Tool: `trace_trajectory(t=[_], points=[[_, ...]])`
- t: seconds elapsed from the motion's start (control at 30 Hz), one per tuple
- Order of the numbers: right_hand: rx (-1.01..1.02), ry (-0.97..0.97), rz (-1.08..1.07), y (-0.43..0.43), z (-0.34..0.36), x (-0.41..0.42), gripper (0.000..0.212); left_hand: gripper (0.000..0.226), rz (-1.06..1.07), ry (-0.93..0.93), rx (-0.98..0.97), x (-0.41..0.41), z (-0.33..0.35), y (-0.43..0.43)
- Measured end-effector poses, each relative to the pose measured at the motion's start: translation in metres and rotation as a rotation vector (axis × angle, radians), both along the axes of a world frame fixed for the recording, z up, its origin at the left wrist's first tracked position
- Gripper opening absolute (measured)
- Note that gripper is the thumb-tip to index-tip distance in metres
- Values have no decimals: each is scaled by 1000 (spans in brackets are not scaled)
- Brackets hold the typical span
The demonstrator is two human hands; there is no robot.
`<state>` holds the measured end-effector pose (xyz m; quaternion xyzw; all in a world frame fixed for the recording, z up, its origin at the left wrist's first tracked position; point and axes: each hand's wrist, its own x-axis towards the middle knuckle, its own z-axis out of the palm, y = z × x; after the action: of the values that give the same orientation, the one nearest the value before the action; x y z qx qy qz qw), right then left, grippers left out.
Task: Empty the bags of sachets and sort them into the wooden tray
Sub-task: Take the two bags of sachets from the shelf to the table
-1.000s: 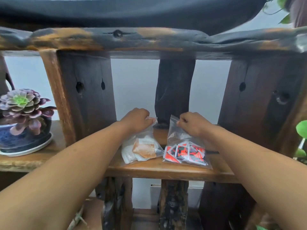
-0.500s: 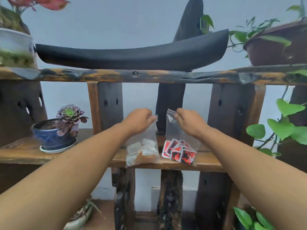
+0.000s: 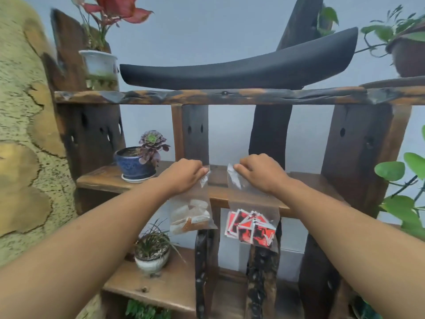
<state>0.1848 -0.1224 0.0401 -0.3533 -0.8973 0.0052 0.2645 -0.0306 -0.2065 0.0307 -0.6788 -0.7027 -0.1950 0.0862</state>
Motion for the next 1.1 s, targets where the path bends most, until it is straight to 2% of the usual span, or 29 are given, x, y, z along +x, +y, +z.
trace_trajectory(t=[0.17,0.27,0.47,0.67,0.9,1.1], points=[[66,-53,227,-32,-22,-40,40,35,173,-81,-44,-15,-30,-73],[130,-55,395,-65,-27,-71,39,36,281,-58,-75,-26,-44,-129],[42,-12,703,-151,-45,-146,41,38,623,9,-79,-44,-54,-265],[13,-14,1012,-283,-51,-204,44,45,948,75,-138,-37,-49,-414],[21,-65,1263,-458,-52,-252,47,43,1223,-57,-81,-28,-54,-604],[36,-81,1448,-618,-50,-271,47,42,1419,-99,-117,-2,-68,-759]])
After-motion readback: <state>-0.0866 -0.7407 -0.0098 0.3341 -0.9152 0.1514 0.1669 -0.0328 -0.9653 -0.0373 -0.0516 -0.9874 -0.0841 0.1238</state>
